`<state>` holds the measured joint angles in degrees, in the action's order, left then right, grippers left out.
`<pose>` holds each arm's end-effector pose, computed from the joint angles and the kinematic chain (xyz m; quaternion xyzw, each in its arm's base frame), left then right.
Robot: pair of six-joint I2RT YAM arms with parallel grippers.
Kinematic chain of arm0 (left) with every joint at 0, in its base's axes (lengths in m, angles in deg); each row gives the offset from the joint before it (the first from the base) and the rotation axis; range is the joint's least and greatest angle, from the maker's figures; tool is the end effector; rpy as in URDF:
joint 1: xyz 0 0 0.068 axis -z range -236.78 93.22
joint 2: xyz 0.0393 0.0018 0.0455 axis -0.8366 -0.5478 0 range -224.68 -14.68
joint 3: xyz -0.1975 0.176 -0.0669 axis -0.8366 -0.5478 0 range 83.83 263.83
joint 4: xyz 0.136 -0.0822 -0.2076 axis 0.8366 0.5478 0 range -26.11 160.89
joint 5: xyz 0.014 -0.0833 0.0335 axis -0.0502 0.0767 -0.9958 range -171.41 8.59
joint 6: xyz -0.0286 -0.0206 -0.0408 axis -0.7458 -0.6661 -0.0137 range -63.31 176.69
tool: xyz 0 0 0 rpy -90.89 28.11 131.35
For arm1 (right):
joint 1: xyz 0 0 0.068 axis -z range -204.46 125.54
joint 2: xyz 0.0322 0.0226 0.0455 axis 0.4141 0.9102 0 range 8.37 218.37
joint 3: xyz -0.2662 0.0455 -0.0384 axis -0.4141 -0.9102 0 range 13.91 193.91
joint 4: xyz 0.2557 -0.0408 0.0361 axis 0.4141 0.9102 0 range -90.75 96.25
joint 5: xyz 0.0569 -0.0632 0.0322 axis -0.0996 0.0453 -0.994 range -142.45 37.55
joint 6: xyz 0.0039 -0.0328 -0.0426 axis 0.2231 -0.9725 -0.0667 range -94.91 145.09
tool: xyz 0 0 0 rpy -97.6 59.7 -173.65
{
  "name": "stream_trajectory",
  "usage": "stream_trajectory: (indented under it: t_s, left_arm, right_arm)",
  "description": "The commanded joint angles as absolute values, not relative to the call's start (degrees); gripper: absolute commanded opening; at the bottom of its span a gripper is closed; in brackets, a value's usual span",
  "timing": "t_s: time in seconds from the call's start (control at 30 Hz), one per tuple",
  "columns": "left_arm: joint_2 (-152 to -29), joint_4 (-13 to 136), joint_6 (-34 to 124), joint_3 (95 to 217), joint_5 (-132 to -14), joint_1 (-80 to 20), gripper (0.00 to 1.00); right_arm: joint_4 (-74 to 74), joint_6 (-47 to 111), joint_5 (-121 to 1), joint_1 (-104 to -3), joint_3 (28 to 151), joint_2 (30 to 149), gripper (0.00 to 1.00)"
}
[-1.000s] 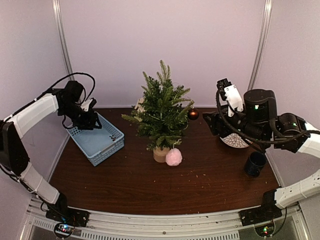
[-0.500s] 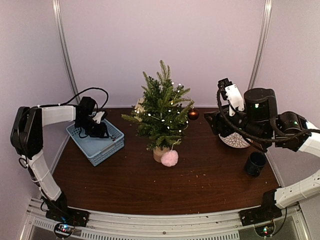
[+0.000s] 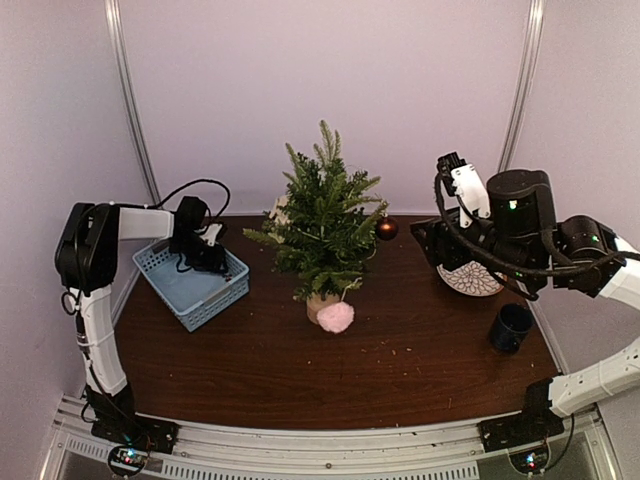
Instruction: Decorate the small christmas tree
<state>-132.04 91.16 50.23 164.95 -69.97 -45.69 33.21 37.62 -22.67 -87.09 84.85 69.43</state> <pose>0.4137 -0.0885 0.1541 0.0620 0.9668 -0.1307 0.2105 0.1166 0.1864 0.4030 -0.2167 0.7938 0.1498 0.5482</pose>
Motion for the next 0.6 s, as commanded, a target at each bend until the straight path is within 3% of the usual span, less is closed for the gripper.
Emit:
stream_trajectory:
  t_s: [0.0,0.17,0.4,0.57]
  left_arm:
    - [-134.8,91.8,51.2,170.0,-70.9,-45.1,0.3]
    - [-135.1,95.0,52.9,170.1,-71.0,-44.5,0.25]
    - [-133.6,95.5,51.8,166.9,-71.9,-44.1,0.29]
    - [-135.3,96.8,51.0,169.1,-73.5,-44.1,0.24]
  right_arm:
    - [34.8,38.5,-21.0,-86.9,86.9,69.8,0.71]
    - [35.3,38.8,-20.0,-86.9,86.8,69.4,0.71]
    - [34.4,39.1,-19.8,-86.9,85.9,69.3,0.71]
    - [34.4,38.7,-20.1,-86.9,86.3,69.5,0.71]
